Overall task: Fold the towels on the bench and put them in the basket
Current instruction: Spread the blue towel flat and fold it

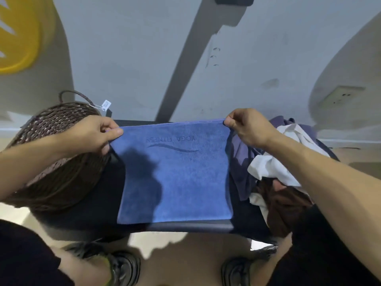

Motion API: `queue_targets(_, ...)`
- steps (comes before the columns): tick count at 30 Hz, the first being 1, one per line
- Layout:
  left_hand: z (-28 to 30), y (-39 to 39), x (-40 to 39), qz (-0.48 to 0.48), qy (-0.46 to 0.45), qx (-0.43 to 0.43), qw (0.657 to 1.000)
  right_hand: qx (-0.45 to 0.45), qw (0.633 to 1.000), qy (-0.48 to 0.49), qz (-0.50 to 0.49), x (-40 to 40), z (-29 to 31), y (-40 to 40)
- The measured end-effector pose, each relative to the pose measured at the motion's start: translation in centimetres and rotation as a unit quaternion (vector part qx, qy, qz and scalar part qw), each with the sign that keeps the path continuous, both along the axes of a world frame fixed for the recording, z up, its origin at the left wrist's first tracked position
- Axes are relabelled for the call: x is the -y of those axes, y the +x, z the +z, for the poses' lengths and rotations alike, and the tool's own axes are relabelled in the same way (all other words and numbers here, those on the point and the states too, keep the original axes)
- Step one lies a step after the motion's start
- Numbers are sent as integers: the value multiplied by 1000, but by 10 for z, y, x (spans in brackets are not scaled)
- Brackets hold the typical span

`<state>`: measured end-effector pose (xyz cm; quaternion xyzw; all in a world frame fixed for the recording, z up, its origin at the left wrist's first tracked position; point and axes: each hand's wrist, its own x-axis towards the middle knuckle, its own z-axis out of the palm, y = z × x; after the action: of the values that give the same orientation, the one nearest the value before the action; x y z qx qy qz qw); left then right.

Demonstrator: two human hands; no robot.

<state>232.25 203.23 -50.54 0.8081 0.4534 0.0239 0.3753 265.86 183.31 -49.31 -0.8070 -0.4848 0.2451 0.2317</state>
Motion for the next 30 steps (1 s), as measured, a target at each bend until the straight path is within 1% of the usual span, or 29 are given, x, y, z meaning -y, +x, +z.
queue_targets(3,9,-1,8,65,-107,71,990,35,999,14,-6,0,5,-12)
queue_targets(5,13,0,9,84,-136,106,981,18,999,38,-33,1,11,-12)
queue_targets(6,15,0,9,86,-137,110,981,-2,998,46,-46,3,12,-10)
queue_targets(7,17,0,8,86,-131,110,981,-32,996,54,-58,6,15,-8)
queue_targets(9,23,4,8,81,-124,100,984,-137,983,76,-96,8,18,-9)
queue_targets(10,28,7,8,80,-129,100,983,-204,967,92,-122,8,21,-10)
queue_targets(12,42,14,8,88,-148,118,978,-337,918,120,-169,8,28,-13)
queue_targets(13,49,19,7,101,-149,133,975,-384,896,129,-182,7,29,-14)
queue_targets(14,56,24,8,119,-142,147,972,-407,885,132,-184,6,30,-13)
queue_targets(17,71,38,12,168,-93,187,963,-426,873,155,-178,6,32,-13)
queue_targets(18,75,39,14,164,-49,186,967,-427,869,174,-179,7,34,-13)
queue_targets(20,82,36,19,129,79,149,977,-421,860,225,-179,11,36,-13)
queue_targets(21,85,32,23,104,153,146,972,-420,854,250,-177,13,36,-12)
queue_targets(22,88,27,29,83,205,167,961,-422,848,271,-172,17,36,-12)
queue_targets(23,88,22,37,64,232,195,951,-425,843,286,-165,20,37,-11)
queue_targets(25,83,10,49,35,252,226,940,-424,844,292,-151,31,34,-11)
queue_targets(26,78,3,54,25,247,220,943,-418,851,284,-145,39,30,-11)
queue_targets(28,63,-8,60,5,219,181,959,-389,876,252,-131,57,19,-13)
queue_targets(30,43,-18,70,-18,196,132,972,-341,907,220,-108,76,5,-21)
